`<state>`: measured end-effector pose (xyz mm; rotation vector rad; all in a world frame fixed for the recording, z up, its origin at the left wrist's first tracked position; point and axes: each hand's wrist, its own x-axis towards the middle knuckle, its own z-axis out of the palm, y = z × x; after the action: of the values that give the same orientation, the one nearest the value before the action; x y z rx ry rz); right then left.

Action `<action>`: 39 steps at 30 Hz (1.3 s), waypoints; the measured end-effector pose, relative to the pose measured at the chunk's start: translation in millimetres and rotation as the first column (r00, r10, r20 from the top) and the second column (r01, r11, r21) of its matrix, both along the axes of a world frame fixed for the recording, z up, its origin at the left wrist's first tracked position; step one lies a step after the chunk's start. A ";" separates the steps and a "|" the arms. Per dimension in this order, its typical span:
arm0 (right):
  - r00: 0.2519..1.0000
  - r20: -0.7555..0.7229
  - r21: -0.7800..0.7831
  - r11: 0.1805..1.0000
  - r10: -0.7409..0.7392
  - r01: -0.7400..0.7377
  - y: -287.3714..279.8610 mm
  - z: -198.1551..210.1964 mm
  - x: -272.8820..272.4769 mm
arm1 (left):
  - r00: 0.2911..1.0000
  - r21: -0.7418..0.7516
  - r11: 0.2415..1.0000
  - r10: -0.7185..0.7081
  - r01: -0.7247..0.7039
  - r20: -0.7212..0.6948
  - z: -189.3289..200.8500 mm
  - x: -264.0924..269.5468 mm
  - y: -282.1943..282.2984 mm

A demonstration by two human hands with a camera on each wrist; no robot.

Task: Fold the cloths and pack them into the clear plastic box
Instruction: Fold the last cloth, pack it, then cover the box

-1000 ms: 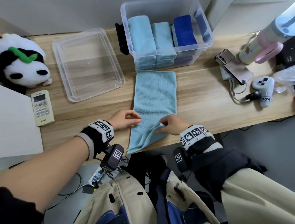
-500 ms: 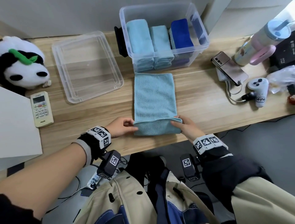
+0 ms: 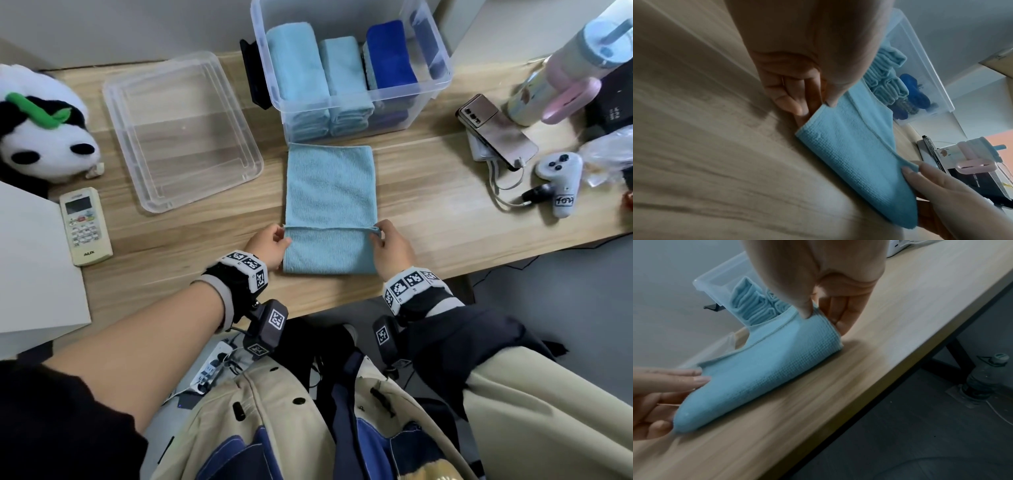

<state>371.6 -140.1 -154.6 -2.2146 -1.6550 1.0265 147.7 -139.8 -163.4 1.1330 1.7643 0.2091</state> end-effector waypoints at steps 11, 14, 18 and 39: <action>0.984 0.113 0.306 0.937 0.138 -0.166 1.2 9.6 -10.7 | 0.983 -0.053 0.981 0.184 -0.184 -0.015 -6.9 1.6 3.6; 0.837 0.146 0.240 0.802 0.528 -0.547 -11.1 7.8 -10.5 | 0.975 -0.088 0.973 0.218 -0.214 0.035 -4.9 0.8 5.7; 0.732 0.294 0.090 0.745 0.614 -0.661 -25.6 -1.1 -8.7 | 0.972 -0.194 0.963 0.210 -0.188 0.101 1.6 -3.0 7.4; 0.960 -0.218 -0.011 0.983 0.174 -0.181 36.4 23.6 8.6 | 0.985 0.176 0.984 -0.063 0.034 0.159 7.7 -17.6 9.2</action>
<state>380.3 -103.7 -130.9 -1.9170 -1.7727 1.2947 130.1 -130.5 -155.7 1.2445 1.5939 0.4213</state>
